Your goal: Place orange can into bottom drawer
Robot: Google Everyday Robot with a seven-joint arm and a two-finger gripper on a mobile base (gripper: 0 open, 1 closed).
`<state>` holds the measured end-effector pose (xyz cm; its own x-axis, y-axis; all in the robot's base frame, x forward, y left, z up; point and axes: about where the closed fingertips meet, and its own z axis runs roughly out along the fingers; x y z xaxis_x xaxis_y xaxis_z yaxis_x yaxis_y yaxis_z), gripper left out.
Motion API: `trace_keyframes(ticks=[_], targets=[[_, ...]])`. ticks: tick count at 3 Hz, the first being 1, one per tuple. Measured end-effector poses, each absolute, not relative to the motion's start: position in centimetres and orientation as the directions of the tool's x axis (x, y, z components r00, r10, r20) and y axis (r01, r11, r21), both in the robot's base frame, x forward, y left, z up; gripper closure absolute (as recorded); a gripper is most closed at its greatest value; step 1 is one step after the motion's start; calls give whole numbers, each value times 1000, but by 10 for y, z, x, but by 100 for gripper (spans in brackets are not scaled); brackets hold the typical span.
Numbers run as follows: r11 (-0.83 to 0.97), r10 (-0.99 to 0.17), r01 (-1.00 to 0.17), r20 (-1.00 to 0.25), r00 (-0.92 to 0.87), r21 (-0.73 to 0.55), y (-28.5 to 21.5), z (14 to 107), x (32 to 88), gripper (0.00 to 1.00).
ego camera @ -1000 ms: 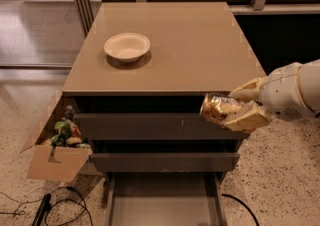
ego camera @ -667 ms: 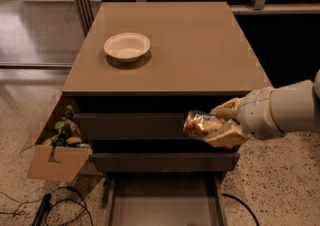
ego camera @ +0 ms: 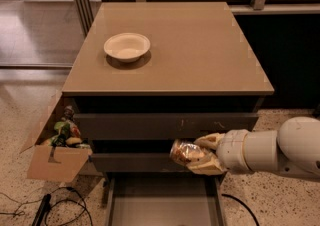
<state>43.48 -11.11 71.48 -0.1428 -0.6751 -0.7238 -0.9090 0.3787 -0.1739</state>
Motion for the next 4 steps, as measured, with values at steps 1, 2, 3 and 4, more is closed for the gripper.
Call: trace_keyframes(ticks=[1,2,3,4], targets=[[406,-659,-900,-734,-165,-161,-118,673,439,100],[406,-659,-900,-734,-165,-161,-118,673,439,100],[383,-660,-910,-736,-149,-159,-106,658,443,100],[363,-654,-921,-743,-143,-142,-84,621,455,100]])
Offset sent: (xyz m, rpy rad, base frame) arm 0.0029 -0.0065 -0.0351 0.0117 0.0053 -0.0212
